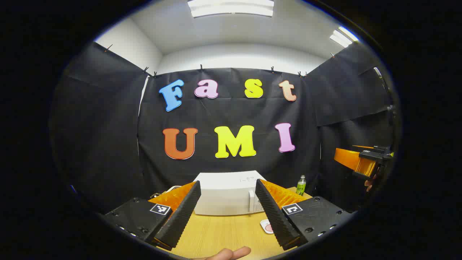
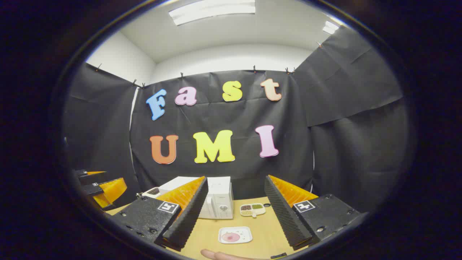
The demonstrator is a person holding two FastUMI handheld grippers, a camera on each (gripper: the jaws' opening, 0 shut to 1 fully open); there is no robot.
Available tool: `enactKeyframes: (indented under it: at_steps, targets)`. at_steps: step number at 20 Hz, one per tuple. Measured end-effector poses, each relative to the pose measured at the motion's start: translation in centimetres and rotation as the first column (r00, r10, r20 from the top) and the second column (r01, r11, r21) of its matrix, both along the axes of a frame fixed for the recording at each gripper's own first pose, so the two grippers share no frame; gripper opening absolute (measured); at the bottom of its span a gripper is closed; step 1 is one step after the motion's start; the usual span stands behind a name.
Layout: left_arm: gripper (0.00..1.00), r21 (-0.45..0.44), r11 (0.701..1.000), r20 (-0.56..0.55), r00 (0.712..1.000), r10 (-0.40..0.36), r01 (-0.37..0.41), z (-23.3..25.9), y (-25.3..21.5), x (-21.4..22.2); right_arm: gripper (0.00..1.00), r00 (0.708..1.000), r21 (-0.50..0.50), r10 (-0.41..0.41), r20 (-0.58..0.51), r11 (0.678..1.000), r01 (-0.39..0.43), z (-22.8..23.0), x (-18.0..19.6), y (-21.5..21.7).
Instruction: Open the microwave oven with the left hand, put the food in, and close the microwave oven.
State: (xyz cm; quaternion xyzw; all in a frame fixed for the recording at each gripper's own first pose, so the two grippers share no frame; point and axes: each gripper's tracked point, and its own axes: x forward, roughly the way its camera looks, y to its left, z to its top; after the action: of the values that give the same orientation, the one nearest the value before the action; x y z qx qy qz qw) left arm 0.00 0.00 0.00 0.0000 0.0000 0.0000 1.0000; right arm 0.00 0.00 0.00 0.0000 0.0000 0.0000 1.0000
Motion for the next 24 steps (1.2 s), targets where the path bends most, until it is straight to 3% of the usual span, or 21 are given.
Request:
enactKeyframes:
  at_steps: [4,11,12,18,19,22,23,24]
  targets:
    - [0.96,-0.017,0.999,-0.001,1.000,-0.028,0.028,0.4,-0.5,-0.2,0.91,1.000,-0.006,-0.018,0.012,1.000,0.018,0.7,-0.4,-1.1]
    - [0.96,-0.016,1.000,-0.022,1.000,-0.014,0.013,0.1,0.3,0.0,0.90,0.999,-0.006,-0.040,0.029,0.999,0.040,1.3,-0.5,-2.9]
    - [0.96,-0.014,1.000,-0.020,1.000,-0.012,0.012,0.1,0.3,0.0,1.00,0.999,-0.005,-0.030,0.025,1.000,0.030,1.1,-0.4,-2.8]
    - [0.95,-0.034,0.999,-0.015,1.000,-0.027,0.027,-0.1,0.1,0.5,1.00,1.000,-0.004,-0.018,0.020,1.000,0.018,0.4,0.6,-3.5]
    - [0.96,-0.046,0.998,-0.011,0.999,-0.032,0.031,-0.1,0.1,0.8,0.91,1.000,-0.003,-0.018,0.024,1.000,0.018,0.4,0.8,-3.6]
    - [0.96,-0.097,0.994,-0.023,0.999,-0.050,0.047,-1.1,-0.3,2.5,0.91,0.999,-0.001,-0.021,0.036,1.000,0.021,-0.3,1.3,-4.3]
    - [0.86,-0.106,0.993,-0.031,0.998,-0.055,0.052,-1.4,-0.4,3.2,0.91,0.999,-0.003,-0.022,0.040,1.000,0.022,-0.7,1.5,-4.6]
    - [0.85,-0.113,0.992,-0.036,0.998,-0.060,0.056,-1.8,-0.6,4.1,1.00,0.998,-0.010,-0.028,0.047,1.000,0.029,-1.0,1.8,-5.1]
